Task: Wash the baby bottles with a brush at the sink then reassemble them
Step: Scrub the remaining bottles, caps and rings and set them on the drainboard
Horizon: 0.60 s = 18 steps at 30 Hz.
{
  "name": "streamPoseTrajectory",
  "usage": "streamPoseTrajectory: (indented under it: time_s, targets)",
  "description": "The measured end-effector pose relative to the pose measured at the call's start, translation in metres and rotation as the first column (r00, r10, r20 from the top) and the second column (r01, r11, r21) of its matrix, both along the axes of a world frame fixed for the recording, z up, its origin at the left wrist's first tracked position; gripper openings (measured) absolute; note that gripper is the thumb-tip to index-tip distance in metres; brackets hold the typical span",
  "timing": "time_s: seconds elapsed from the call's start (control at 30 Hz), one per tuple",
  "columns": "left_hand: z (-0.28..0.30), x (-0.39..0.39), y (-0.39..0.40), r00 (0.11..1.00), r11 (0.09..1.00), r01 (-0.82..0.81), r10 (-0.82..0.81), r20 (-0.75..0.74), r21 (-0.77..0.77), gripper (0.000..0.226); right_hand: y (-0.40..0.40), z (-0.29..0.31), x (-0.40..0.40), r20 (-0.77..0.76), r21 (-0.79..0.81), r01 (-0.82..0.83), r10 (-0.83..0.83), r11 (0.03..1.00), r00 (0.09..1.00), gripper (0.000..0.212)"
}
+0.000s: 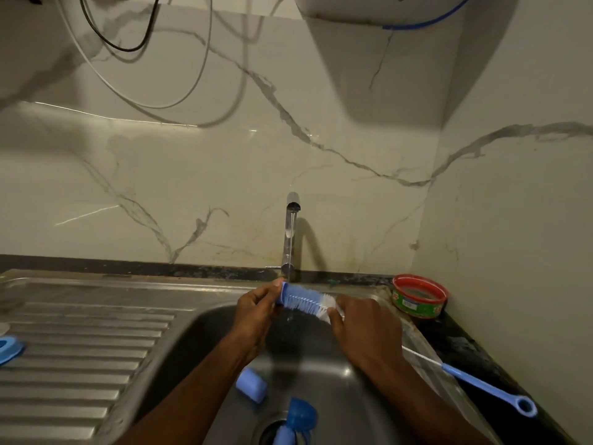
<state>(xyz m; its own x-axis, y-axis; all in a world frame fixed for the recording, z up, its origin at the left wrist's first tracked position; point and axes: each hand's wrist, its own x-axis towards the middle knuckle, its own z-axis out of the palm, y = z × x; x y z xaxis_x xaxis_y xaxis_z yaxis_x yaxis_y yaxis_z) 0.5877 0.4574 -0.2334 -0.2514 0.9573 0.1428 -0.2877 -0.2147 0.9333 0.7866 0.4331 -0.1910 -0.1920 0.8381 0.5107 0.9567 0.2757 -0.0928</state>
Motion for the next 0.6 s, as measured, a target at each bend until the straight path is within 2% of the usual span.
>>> streamPoseTrajectory:
  time_s: [0.13,0.23,0.33,0.47,0.53,0.6]
  targets:
    - [-0.006,-0.004,0.001,0.999,1.0,-0.031,0.031,-0.018,0.004,0.028,-0.001,0.007,-0.002,-0.024,-0.094,-0.12,0.118,0.988,0.993,0.036]
    - [-0.013,-0.002,0.002,0.999,0.998,0.044,-0.043,0.015,-0.047,0.041,0.0,0.01,0.001,-0.089,-0.023,-0.052,0.05,0.998,0.995,0.035]
    - [-0.009,0.004,0.004,0.999,0.998,0.05,-0.051,-0.004,-0.04,0.028,0.001,0.005,0.004,-0.065,-0.044,0.053,-0.056,0.998,0.996,0.038]
    - [-0.007,0.003,0.005,1.0,1.0,-0.024,0.025,-0.019,0.014,0.021,0.002,0.009,0.004,-0.012,-0.146,-0.079,0.078,0.986,0.997,0.035]
    - [-0.009,0.0,0.004,1.0,1.0,0.006,-0.006,0.023,-0.024,0.019,0.003,0.012,0.0,-0.061,-0.125,-0.115,0.108,0.985,0.992,0.033]
    - [-0.01,0.0,0.004,0.994,0.996,0.054,-0.046,0.094,-0.076,0.018,0.004,0.01,0.0,-0.137,-0.064,-0.058,0.049,0.996,0.989,0.034]
